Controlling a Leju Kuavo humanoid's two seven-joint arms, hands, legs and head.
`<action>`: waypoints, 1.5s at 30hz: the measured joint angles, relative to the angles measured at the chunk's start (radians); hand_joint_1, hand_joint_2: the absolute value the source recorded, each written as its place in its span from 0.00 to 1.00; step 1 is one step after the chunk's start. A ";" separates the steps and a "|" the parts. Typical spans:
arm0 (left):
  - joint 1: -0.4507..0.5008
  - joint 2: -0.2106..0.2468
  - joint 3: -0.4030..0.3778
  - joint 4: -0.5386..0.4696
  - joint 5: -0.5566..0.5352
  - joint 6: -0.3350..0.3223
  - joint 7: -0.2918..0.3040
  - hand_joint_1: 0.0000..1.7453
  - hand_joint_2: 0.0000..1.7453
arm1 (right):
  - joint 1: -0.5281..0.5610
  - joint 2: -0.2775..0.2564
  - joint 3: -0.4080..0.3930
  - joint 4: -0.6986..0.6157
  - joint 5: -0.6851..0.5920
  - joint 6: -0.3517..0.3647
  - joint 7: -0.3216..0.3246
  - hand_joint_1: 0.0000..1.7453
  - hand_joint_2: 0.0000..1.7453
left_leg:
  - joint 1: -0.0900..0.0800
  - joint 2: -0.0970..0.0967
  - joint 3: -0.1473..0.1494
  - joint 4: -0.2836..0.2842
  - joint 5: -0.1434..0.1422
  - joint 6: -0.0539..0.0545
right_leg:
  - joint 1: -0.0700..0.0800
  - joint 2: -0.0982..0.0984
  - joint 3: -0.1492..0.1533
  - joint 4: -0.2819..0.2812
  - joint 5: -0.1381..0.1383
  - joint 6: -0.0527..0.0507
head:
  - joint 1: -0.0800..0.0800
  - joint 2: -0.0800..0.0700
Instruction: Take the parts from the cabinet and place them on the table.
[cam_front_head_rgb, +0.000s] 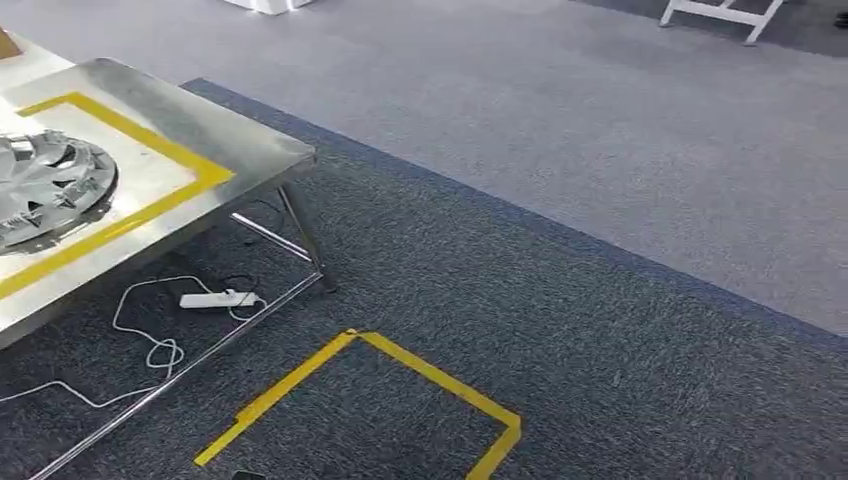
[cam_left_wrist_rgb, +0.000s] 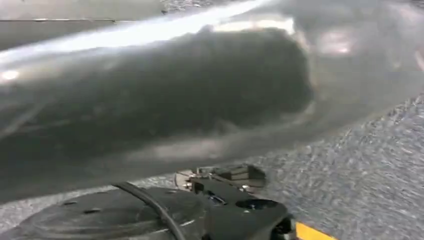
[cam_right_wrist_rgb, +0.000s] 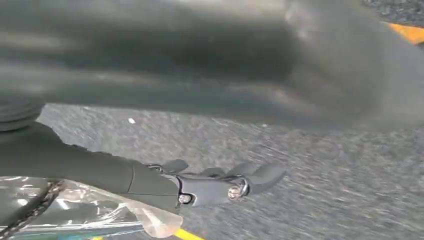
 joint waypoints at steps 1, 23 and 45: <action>-0.003 -0.001 0.001 0.000 0.000 0.000 -0.002 0.00 0.00 | 0.002 0.002 0.000 0.000 0.000 0.000 0.000 0.00 0.00 | -0.001 0.013 0.003 -0.004 0.001 0.003 | 0.008 -0.062 -0.014 0.031 -0.025 0.004 | 0.004 0.000; 0.003 -0.002 0.006 0.000 -0.006 -0.003 -0.006 0.00 0.00 | -0.003 0.002 0.000 0.000 0.011 -0.003 -0.006 0.00 0.00 | -0.004 0.054 -0.087 0.232 -0.086 -0.034 | 0.003 -0.076 0.034 -0.013 0.000 -0.032 | 0.001 0.000; -0.004 0.001 0.021 0.000 -0.019 -0.010 -0.008 0.00 0.00 | -0.004 0.005 -0.002 0.000 0.031 -0.013 -0.023 0.00 0.00 | -0.016 0.184 0.022 0.003 -0.021 -0.036 | 0.007 -0.193 0.022 -0.008 -0.008 -0.021 | 0.014 0.000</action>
